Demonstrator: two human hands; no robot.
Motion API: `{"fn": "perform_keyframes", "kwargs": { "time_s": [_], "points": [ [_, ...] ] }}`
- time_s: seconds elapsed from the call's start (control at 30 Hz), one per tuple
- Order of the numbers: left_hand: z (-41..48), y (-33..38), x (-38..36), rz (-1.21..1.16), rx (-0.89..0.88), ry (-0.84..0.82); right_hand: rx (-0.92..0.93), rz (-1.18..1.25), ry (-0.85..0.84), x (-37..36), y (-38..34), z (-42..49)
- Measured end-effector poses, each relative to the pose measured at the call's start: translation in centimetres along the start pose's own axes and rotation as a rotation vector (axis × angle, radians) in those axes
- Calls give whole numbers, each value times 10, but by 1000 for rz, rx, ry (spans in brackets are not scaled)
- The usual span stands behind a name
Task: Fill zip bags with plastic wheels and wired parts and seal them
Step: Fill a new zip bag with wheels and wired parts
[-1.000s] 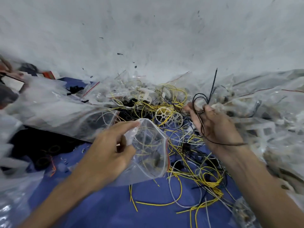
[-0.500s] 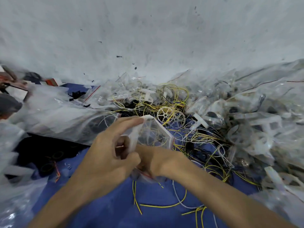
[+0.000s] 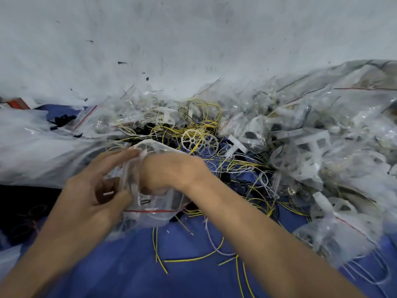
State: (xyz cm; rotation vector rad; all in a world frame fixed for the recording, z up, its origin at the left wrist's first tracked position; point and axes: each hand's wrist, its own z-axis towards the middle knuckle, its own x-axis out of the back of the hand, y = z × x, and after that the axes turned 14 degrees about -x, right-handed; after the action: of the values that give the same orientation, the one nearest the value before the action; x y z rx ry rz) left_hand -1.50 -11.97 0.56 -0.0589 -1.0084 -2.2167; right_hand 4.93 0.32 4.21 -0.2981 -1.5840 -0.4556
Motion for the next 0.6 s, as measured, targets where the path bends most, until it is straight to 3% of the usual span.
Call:
{"fn": "perform_keyframes", "kwargs": {
  "time_s": [0.1,0.23,0.43,0.5,0.53,0.6],
  "points": [
    [-1,-6,-5,-39,30,34,18,12,47,-6,-5,-4],
    [-1,-6,-11,-81,5,28,10,109,-154,-16,5,-23],
    [-6,-7,-13,0,-27,136,-68,803,168,25,72,-96],
    [-6,-13,-10,-1,-15,186,-225,706,222,24,99,-114],
    [-6,-17,-8,-9,0,210,-349,544,151,18,112,-119],
    [-7,-24,-5,13,16,233,-573,296,-150,4,132,-124]
  ]
}}
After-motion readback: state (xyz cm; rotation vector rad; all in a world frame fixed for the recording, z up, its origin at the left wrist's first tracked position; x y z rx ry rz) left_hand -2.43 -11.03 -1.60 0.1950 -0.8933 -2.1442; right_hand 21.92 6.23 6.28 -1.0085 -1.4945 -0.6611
